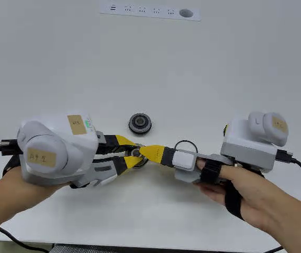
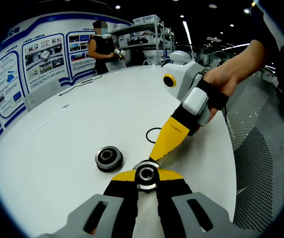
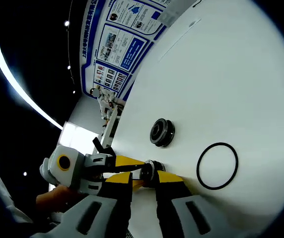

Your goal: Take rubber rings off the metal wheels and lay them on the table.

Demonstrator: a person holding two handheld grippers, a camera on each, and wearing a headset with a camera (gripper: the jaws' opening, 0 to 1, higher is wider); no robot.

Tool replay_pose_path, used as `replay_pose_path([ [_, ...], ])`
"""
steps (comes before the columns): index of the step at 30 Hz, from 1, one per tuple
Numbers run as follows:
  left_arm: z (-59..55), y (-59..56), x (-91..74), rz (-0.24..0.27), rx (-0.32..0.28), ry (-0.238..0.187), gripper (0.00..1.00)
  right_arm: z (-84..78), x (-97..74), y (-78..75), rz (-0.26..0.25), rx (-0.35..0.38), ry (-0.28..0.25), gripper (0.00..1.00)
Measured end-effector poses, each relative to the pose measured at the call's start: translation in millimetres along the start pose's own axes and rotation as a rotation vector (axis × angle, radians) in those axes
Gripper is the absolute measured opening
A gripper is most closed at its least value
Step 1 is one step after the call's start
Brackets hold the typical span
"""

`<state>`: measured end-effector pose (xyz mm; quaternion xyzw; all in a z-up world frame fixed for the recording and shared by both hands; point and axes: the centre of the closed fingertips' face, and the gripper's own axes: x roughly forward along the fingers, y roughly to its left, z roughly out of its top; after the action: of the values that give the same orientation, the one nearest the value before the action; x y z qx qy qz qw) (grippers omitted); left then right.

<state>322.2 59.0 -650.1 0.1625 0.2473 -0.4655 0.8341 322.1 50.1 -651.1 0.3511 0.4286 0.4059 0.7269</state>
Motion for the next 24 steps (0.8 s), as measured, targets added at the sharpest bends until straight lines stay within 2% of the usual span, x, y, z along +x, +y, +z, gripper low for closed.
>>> replay_pose_path([
  [4,-0.1,0.0,-0.1,-0.001,0.0,0.0,0.13,0.2,0.4,-4.3,-0.019,-0.004,0.006,0.14],
  [13,-0.4,0.0,-0.5,0.002,-0.002,-0.002,0.13,0.6,1.3,-11.8,-0.08,-0.071,0.027,0.04],
  [24,-0.3,-0.1,-0.5,0.005,0.0,-0.003,0.13,1.8,0.4,-10.1,-0.105,-0.104,0.042,0.02],
])
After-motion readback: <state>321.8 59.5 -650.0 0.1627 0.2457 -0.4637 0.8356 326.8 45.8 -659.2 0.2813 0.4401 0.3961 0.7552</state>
